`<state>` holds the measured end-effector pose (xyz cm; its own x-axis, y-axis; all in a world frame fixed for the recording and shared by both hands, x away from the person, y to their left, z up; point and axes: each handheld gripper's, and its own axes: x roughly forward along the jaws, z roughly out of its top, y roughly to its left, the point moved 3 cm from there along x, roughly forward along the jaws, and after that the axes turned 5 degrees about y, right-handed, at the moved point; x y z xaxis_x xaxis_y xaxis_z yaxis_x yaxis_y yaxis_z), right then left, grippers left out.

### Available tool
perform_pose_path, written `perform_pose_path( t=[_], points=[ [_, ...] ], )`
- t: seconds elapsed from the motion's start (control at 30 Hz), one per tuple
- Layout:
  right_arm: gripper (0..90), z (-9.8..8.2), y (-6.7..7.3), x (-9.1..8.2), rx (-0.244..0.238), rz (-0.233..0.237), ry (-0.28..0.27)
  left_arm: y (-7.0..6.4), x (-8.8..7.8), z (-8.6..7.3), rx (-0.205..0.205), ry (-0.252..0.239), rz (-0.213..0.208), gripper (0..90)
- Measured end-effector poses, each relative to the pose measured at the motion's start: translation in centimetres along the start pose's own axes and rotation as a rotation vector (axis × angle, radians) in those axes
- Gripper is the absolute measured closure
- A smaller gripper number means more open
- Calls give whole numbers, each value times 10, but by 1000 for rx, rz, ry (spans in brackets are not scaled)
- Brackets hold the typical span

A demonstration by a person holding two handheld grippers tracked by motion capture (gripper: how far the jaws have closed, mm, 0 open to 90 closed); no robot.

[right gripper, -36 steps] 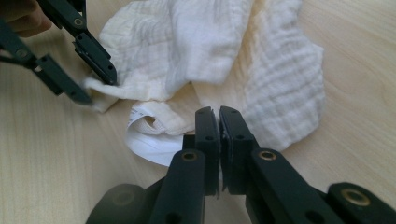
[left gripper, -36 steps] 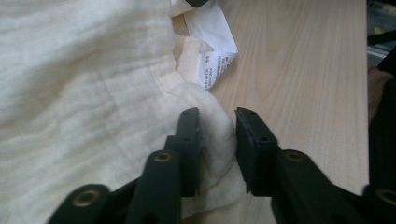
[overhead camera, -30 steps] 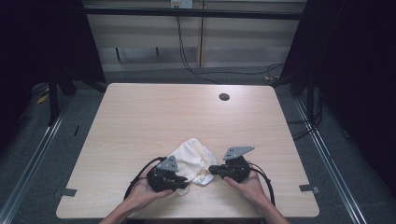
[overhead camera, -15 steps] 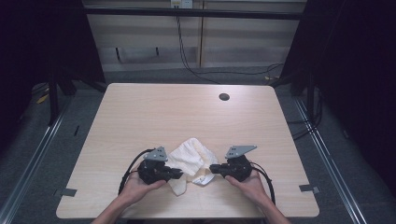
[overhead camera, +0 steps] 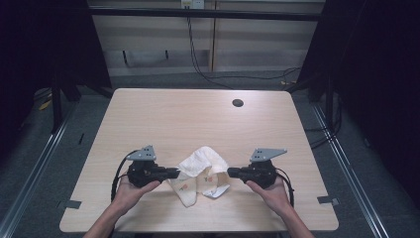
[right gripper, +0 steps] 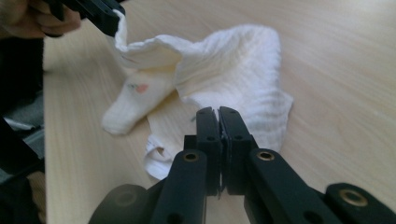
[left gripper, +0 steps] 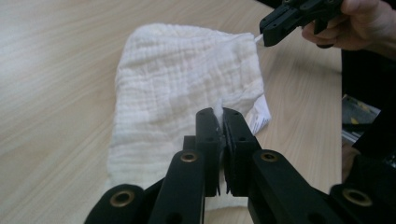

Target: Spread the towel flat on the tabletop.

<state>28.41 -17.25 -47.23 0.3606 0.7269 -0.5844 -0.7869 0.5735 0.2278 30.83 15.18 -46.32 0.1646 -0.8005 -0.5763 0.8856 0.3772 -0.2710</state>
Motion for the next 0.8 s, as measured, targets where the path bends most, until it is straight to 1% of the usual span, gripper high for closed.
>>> perform_pose_path(
  t=[0.07,0.1,0.17,0.23,0.27,0.3,0.37,0.43,0.47,0.5,0.53,0.57,0.6,0.63,0.7,0.73,0.77,0.8],
  points=[
    [879,2,0,-3,1,-2,-7,1,-2,2,0,-7,4,864],
    [879,6,0,-8,0,4,-22,2,-4,4,5,-1,20,864],
    [880,9,0,-11,0,2,-28,2,-6,6,4,-9,18,864],
    [879,16,-1,-19,-5,17,-47,2,-10,10,10,-22,21,864],
    [879,16,-1,-19,-5,17,-47,2,-12,12,16,-28,20,864],
    [880,21,-4,-23,-8,17,-58,3,-17,16,25,-27,27,865],
    [880,23,-5,-26,-7,17,-63,4,-20,18,28,-33,32,865],
    [880,30,-7,-31,-11,11,-63,7,-28,20,23,-52,40,865],
    [881,32,-7,-33,-12,9,-64,7,-28,20,23,-52,40,865],
    [881,35,-7,-36,-15,4,-65,8,-34,22,22,-63,42,865],
    [881,37,-7,-38,-16,0,-68,8,-34,22,22,-63,42,866],
    [881,39,-7,-40,-18,-1,-72,9,-40,24,24,-82,44,866],
    [881,39,-7,-40,-18,-1,-72,9,-40,24,24,-82,44,866],
    [881,44,-7,-43,-22,-5,-79,8,-44,26,25,-90,51,866],
    [881,49,-7,-47,-33,-17,-83,9,-47,28,35,-93,53,866],
    [881,49,-7,-47,-33,-17,-83,9,-47,28,35,-93,53,866],
    [881,54,-8,-52,-35,-30,-90,9,-48,31,30,-104,48,866],
    [881,54,-8,-52,-35,-30,-90,9,-48,31,30,-104,48,866]
  ],
)
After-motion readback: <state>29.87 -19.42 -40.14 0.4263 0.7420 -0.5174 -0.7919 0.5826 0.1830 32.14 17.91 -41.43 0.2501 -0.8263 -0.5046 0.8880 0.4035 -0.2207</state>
